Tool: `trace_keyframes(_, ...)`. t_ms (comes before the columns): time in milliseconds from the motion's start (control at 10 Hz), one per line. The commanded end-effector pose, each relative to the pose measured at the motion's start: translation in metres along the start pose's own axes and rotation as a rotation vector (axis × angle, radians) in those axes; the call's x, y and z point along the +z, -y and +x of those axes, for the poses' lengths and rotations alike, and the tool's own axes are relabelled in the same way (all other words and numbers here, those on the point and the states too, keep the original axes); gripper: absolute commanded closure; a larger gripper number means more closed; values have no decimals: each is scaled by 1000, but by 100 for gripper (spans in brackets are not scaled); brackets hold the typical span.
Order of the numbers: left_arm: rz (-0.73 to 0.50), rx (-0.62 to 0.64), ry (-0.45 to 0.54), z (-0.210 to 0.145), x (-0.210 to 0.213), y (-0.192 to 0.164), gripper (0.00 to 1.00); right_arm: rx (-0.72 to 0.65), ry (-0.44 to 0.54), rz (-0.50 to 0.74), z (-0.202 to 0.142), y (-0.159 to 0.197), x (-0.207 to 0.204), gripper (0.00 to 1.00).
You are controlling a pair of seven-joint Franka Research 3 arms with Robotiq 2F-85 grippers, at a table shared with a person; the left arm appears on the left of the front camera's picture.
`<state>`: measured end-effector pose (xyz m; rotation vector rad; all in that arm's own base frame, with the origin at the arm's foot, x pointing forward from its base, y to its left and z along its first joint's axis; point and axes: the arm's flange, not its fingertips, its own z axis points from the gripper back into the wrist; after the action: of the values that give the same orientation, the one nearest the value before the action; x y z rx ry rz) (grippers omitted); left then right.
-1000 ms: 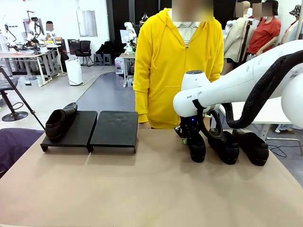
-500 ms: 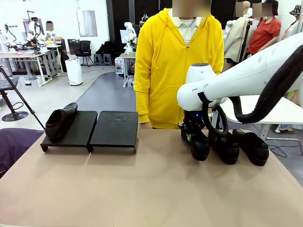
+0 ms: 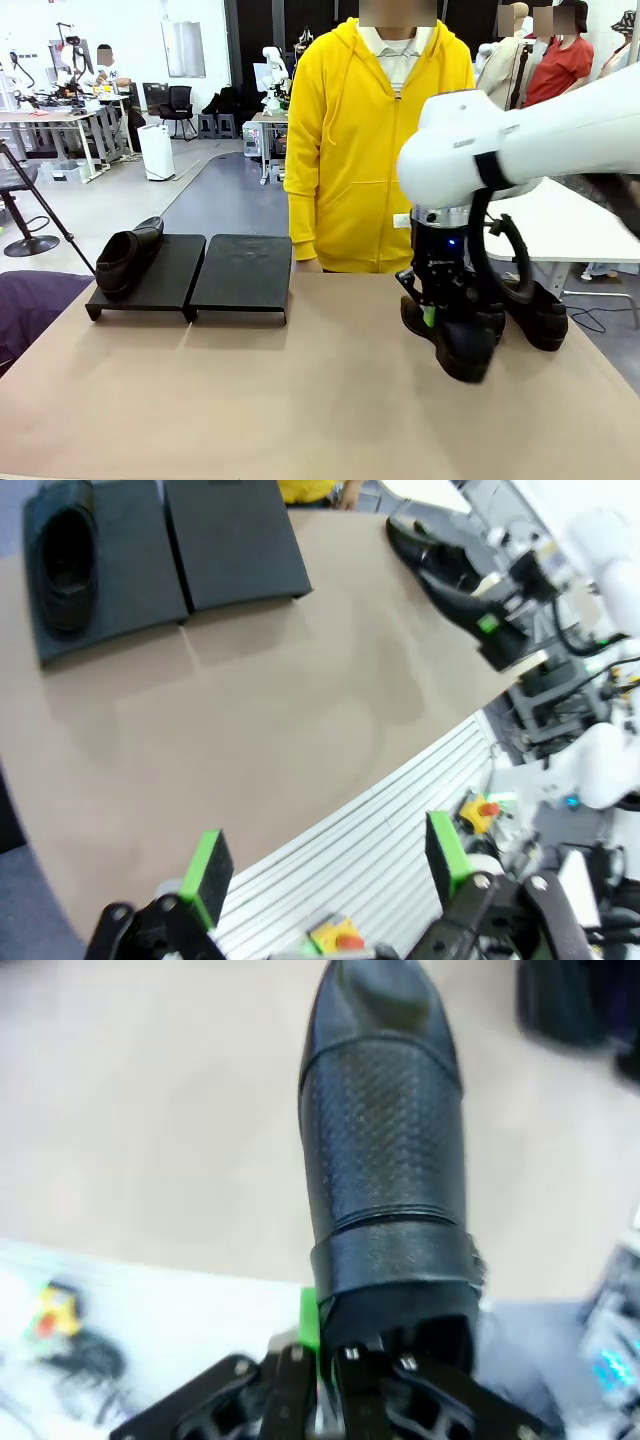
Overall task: Organize the shoes by placing them on the stand.
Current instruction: Pick up one Shoe and place it in the middle of the table.
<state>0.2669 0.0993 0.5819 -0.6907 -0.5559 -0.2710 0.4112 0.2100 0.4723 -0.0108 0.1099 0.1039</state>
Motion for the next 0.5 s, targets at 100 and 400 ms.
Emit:
trace_keyframes(100, -12, 2, 11, 1, 1, 1, 0, -113, 113, 108, -73, 13, 18, 100)
trace_keyframes(400, -12, 2, 11, 1, 1, 1, 0, -87, 82, 88, -79, 11, 25, 100)
